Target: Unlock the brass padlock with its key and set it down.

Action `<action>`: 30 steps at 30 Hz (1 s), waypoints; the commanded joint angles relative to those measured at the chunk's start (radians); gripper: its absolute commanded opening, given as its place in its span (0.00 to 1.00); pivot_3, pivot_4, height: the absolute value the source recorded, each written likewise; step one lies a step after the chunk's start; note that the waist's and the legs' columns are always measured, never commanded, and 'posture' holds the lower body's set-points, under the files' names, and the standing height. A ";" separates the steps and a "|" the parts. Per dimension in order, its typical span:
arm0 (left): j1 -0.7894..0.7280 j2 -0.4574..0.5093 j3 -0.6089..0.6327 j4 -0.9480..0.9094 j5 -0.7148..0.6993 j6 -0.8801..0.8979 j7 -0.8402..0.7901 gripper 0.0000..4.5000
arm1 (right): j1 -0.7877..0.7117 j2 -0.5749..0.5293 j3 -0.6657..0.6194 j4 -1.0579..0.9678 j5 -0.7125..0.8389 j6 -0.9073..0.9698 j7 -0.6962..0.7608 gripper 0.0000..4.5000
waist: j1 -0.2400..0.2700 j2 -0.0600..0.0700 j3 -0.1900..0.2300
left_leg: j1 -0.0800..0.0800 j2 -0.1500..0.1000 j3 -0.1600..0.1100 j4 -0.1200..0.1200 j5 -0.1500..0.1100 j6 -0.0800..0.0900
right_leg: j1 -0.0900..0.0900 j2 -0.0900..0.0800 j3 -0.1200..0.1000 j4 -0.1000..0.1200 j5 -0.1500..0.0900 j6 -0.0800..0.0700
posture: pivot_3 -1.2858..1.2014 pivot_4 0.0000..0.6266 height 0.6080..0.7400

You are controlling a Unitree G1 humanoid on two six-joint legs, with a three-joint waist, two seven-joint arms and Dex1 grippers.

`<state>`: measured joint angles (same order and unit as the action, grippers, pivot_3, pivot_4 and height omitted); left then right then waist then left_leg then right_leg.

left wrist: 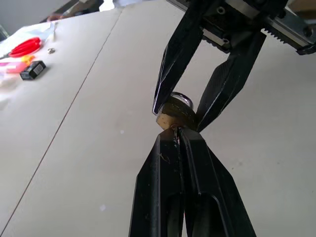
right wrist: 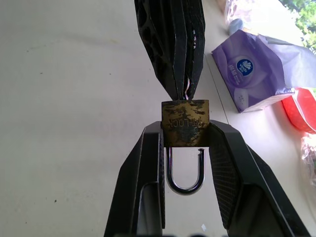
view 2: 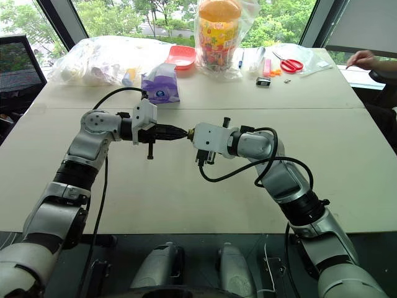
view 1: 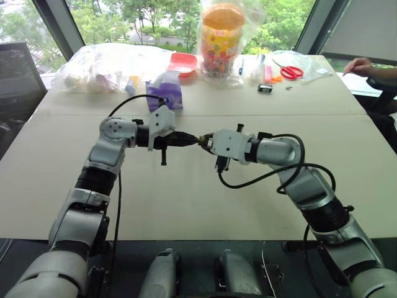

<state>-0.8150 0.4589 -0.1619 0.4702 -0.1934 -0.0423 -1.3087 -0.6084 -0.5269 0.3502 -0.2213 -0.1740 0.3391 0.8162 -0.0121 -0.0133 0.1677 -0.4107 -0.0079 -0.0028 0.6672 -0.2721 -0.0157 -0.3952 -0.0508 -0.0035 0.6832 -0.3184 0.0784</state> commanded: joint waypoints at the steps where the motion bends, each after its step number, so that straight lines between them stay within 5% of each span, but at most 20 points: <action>1: -0.027 0.012 0.008 -0.016 -0.080 0.344 -0.017 0.01 | -0.031 0.017 -0.025 -0.047 0.009 -0.022 -0.014 0.16 | -0.001 0.000 0.000 | 0.000 0.000 0.000 0.000 0.000 0.000 | 0.000 0.000 0.000 0.000 0.000 0.000 | 0.52 0.24 1.00; 3: -0.063 0.031 0.054 -0.018 -0.195 0.599 -0.057 0.01 | -0.034 0.013 -0.022 -0.043 -0.002 -0.032 -0.019 0.16 | -0.003 0.000 0.000 | 0.000 0.000 0.000 0.000 0.000 0.000 | 0.000 0.001 0.000 0.000 0.000 0.000 | 0.52 0.24 1.00; 8: -0.078 0.040 0.104 -0.037 -0.259 0.733 -0.032 0.36 | -0.040 0.006 -0.015 -0.019 -0.041 -0.069 -0.040 0.16 | -0.007 0.000 0.000 | 0.000 0.001 -0.001 0.000 0.000 0.000 | 0.000 0.003 0.000 0.001 0.000 0.000 | 0.52 0.24 1.00; 23: -0.141 -0.087 0.096 0.098 -0.194 0.612 0.064 0.36 | -0.043 0.026 -0.010 -0.018 -0.077 -0.072 -0.056 0.16 | -0.002 0.000 0.000 | 0.000 0.000 -0.001 0.000 0.000 0.000 | 0.000 0.002 0.000 0.001 0.000 0.000 | 0.52 0.24 1.00; 28: -0.172 -0.117 0.101 0.144 -0.185 0.596 0.068 0.03 | -0.035 0.029 -0.011 -0.030 -0.080 -0.062 -0.056 0.16 | -0.002 0.000 0.000 | 0.000 0.000 -0.001 0.000 0.000 0.000 | 0.000 0.002 0.000 0.001 0.000 0.000 | 0.52 0.24 1.00; 30: -0.170 -0.121 0.093 0.140 -0.183 0.600 0.058 0.03 | -0.033 0.032 -0.010 -0.036 -0.082 -0.055 -0.057 0.16 | -0.003 0.000 0.000 | 0.000 0.000 -0.001 0.000 0.000 0.000 | 0.000 0.002 0.000 0.001 0.000 0.000 | 0.52 0.24 1.00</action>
<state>-0.9604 0.3388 -0.0625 0.6270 -0.3931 0.5795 -1.2477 -0.6274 -0.5077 0.3498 -0.2088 -0.2696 0.2927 0.7547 -0.0155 -0.0136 0.1679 -0.4106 -0.0075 -0.0034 0.6675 -0.2717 -0.0160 -0.3952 -0.0491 -0.0033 0.6839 -0.3184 0.0784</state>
